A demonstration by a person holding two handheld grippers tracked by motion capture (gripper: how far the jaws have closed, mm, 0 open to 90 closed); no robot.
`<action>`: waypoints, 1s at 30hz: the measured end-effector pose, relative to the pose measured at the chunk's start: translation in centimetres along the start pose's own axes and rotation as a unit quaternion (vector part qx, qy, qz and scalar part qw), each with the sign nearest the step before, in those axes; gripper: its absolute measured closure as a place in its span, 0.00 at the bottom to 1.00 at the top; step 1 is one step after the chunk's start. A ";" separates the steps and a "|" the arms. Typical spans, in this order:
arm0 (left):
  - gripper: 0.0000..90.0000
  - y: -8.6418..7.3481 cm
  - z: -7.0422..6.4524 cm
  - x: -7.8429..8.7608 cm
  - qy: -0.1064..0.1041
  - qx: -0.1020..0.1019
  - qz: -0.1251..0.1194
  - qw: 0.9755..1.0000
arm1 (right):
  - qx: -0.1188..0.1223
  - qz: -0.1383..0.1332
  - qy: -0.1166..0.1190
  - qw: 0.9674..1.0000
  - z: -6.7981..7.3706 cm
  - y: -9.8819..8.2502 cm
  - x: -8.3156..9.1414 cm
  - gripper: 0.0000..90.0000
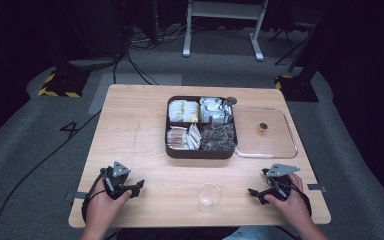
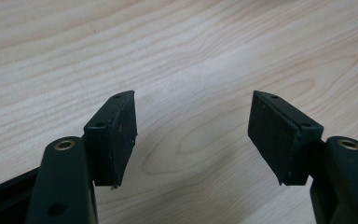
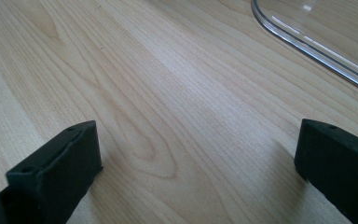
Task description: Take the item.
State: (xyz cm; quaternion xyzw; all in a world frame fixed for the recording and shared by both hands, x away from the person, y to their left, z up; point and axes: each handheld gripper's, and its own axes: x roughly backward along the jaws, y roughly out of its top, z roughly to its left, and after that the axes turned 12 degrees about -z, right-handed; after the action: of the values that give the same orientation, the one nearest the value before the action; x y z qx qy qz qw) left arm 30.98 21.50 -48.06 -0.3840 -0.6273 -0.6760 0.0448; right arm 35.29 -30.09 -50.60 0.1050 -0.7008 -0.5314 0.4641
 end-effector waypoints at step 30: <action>0.40 9.8 -2.9 1.8 0.006 -0.012 -0.094 0.995 | -0.002 0.000 -0.003 1.000 -0.1 0.1 -0.1 0.01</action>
State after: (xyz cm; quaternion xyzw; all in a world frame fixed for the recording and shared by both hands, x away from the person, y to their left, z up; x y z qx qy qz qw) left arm 33.69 17.66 -38.79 -0.3201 -0.6523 -0.6867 -0.0199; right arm 35.49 -30.03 -50.60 0.1029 -0.7013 -0.5330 0.4621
